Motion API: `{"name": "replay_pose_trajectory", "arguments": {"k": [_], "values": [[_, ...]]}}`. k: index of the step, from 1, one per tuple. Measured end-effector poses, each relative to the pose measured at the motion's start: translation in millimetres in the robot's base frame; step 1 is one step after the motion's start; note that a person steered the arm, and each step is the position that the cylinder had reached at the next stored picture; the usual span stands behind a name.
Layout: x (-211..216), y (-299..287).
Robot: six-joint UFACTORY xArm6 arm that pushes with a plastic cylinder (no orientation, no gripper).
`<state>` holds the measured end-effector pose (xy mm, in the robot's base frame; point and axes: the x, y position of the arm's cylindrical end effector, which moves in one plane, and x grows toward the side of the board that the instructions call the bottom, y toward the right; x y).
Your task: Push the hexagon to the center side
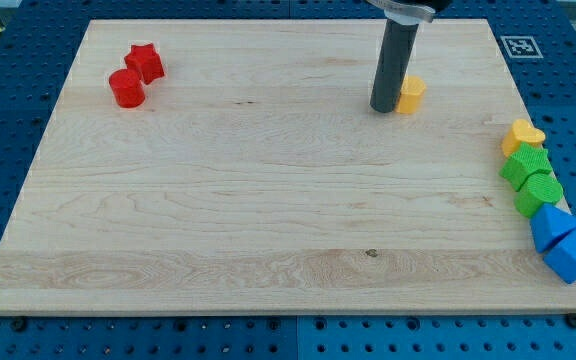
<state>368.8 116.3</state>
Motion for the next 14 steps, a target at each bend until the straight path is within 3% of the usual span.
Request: {"name": "replay_pose_trajectory", "arguments": {"k": [4,6,10,11,14], "values": [[-6.2,1.4],[-37.2,0.5],[-5.9,60.9],[18.1,61.4],[22.1,68.1]]}}
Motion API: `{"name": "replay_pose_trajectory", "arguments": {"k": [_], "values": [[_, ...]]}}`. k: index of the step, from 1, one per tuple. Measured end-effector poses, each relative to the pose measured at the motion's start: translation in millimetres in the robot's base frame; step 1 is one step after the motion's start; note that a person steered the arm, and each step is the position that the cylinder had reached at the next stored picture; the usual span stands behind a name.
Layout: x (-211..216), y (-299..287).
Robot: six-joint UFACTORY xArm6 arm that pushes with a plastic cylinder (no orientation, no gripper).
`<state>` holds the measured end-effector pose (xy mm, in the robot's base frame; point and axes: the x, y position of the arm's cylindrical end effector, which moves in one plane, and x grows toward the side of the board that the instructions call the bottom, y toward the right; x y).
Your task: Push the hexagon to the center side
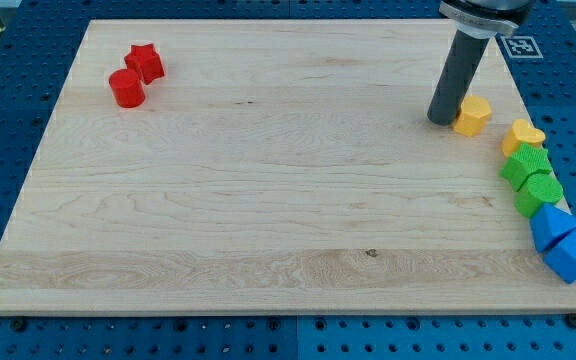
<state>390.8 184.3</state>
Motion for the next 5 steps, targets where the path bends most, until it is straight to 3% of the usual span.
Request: {"name": "replay_pose_trajectory", "arguments": {"k": [5], "values": [[-5.8,40.4]]}}
